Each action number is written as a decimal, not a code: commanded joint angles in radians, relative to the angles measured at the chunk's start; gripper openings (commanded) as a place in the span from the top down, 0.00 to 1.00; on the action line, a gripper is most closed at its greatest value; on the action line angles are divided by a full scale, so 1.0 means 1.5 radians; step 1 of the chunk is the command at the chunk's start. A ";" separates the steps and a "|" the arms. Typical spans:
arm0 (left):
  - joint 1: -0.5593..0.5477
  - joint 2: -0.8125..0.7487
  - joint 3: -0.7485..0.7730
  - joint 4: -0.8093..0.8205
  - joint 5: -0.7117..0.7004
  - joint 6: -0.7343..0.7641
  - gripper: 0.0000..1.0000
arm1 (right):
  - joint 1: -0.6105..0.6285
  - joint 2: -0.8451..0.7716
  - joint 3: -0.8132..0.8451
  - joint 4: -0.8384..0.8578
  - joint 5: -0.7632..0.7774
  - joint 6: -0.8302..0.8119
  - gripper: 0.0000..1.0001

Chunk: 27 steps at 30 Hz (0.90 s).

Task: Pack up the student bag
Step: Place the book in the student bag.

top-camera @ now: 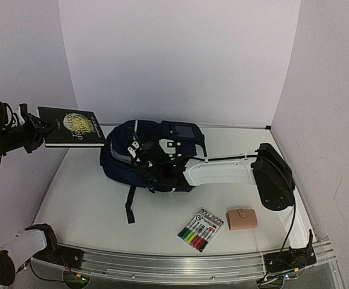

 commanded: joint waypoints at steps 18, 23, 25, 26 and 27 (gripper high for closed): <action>-0.116 -0.013 -0.170 0.358 0.094 -0.197 1.00 | 0.007 -0.376 -0.434 0.388 -0.107 0.260 1.00; -0.213 0.052 -0.163 0.407 0.042 -0.185 1.00 | 0.011 -0.383 -0.436 0.404 -0.122 0.257 1.00; -0.226 0.077 -0.154 0.412 0.035 -0.176 1.00 | 0.015 -0.389 -0.438 0.408 -0.132 0.259 1.00; -0.231 0.093 -0.154 0.423 0.037 -0.178 1.00 | 0.018 -0.392 -0.439 0.410 -0.136 0.258 1.00; -0.240 0.111 -0.157 0.440 0.040 -0.182 1.00 | 0.021 -0.395 -0.440 0.413 -0.138 0.256 1.00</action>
